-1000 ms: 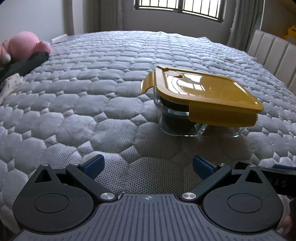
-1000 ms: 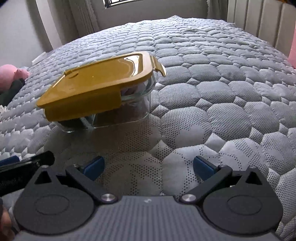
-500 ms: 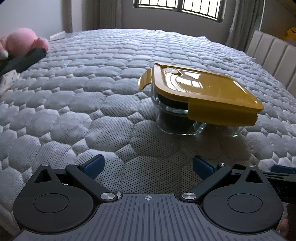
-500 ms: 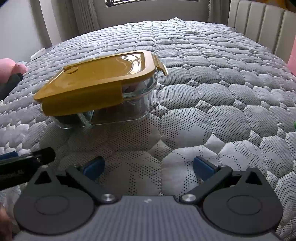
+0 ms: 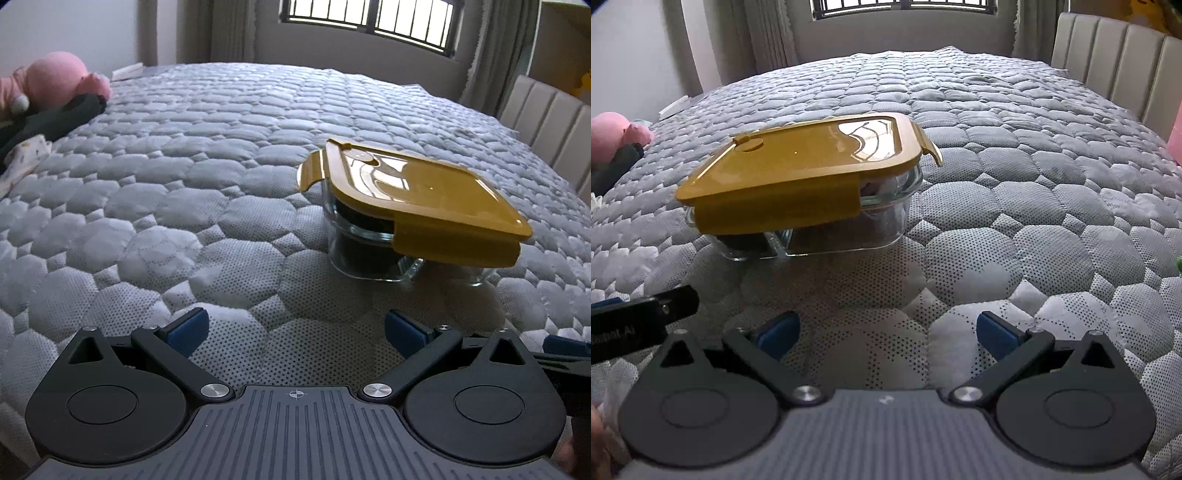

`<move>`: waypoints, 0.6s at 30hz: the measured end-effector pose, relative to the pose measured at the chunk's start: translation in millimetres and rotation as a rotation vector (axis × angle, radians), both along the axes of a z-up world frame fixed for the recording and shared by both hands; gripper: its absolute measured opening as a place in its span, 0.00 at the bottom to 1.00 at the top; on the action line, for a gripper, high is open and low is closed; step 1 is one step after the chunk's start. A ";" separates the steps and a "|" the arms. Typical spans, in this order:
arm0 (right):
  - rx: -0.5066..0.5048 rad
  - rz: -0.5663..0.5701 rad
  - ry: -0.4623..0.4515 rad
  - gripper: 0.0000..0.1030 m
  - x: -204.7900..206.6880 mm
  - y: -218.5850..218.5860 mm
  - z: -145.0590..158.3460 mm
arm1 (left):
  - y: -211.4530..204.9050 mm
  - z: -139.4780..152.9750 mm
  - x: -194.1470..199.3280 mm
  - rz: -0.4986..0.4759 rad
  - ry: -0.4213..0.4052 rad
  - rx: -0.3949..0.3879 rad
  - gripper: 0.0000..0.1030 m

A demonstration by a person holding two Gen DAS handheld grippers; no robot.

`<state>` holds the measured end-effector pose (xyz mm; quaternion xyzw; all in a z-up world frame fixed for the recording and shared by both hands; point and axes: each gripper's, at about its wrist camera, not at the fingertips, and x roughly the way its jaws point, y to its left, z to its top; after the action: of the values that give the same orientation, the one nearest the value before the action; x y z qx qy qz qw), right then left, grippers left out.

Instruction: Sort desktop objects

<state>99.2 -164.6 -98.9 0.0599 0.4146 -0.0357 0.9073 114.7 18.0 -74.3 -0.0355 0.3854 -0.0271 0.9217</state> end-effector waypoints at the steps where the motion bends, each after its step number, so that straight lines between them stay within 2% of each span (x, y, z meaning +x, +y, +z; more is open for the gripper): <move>1: -0.001 -0.002 -0.001 1.00 0.1 -0.1 0.2 | 0.4 -0.1 0.4 -0.001 0.001 -0.001 1.00; 18: -0.009 -0.007 0.009 1.00 1.4 3.4 -0.7 | 1.6 -0.4 -0.5 -0.018 0.001 -0.009 1.00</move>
<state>100.6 -161.2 -99.6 0.0570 0.4181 -0.0409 0.9057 114.2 19.7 -74.7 -0.0361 0.3861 -0.0370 0.9210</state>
